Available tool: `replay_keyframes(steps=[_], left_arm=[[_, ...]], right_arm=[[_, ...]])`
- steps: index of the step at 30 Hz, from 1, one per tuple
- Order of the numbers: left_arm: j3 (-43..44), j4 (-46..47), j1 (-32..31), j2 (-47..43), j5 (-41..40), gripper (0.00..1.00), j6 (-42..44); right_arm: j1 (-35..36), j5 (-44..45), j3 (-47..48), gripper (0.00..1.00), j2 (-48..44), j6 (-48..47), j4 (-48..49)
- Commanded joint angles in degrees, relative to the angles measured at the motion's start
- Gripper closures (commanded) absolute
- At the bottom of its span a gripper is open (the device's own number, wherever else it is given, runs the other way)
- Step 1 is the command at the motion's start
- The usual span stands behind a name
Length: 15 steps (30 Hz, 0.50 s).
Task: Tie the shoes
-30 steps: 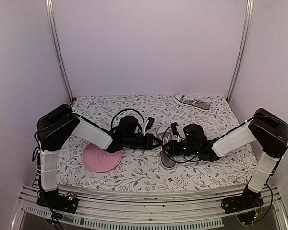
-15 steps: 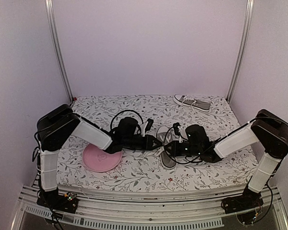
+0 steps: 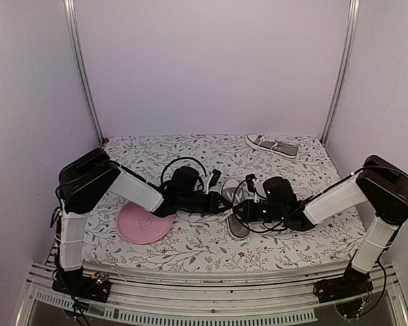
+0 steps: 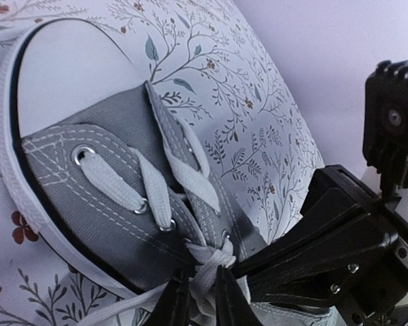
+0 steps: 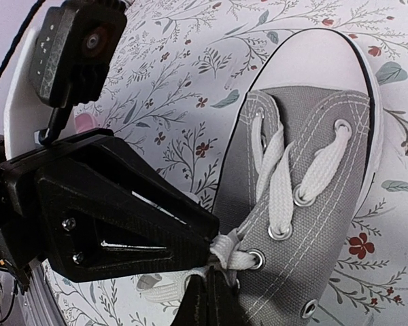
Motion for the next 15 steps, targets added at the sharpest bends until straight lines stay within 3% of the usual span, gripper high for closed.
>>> replay_keyframes(steps=[1,3,15], left_arm=[[1.69,-0.95,-0.60,0.88,0.61,0.94,0.28],[0.23,-0.23,-0.61,-0.53,-0.92,1.00,0.34],[0.90,-4.23,-0.55,-6.09,-3.18,1.00,3.23]], right_arm=[[-0.49,1.58,-1.20,0.98,-1.86,0.53,-0.57],[-0.47,1.76,-1.62,0.98,-2.54,0.54,-0.71],[-0.44,1.60,-2.04,0.98,-4.37,-0.86,-2.32]])
